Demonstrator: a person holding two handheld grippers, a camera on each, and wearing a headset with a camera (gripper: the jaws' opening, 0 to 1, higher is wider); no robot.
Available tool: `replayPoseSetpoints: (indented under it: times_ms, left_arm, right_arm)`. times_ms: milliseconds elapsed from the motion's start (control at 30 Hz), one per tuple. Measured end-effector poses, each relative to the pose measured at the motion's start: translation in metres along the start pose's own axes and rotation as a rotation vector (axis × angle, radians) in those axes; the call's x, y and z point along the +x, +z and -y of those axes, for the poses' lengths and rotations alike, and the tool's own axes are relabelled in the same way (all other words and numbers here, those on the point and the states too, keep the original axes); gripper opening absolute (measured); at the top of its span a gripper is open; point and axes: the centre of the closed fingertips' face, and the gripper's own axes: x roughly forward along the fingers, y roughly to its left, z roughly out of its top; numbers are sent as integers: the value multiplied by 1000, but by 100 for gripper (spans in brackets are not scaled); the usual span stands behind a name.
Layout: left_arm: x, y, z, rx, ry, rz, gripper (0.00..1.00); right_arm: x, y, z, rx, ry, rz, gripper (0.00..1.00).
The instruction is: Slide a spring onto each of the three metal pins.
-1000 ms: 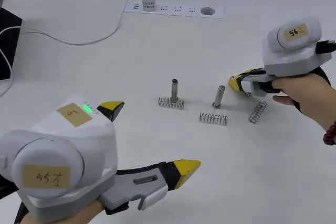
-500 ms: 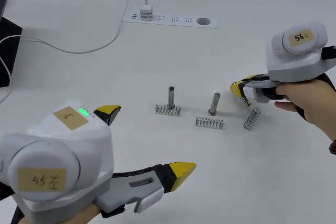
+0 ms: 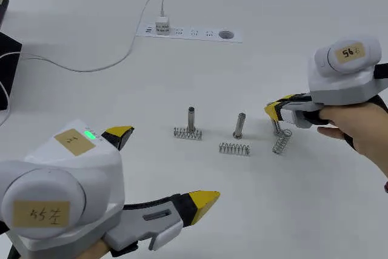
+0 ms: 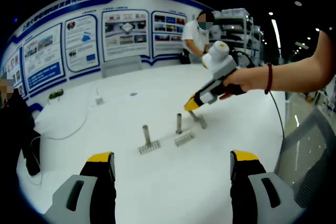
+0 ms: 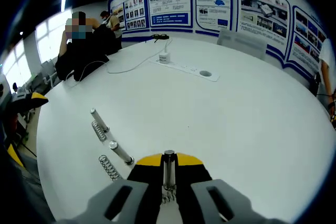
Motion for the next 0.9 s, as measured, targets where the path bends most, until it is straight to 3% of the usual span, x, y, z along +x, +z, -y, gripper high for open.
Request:
replayPoseSetpoints:
  times_ms: [233, 900]
  left_arm:
    - [-3, 1, 1, 7, 0, 0, 92]
    - [-14, 4, 4, 11, -3, 22, 90]
  right_arm:
    - [-8, -2, -2, -23, 7, -8, 9]
    - [-25, -14, -4, -36, -35, -29, 9]
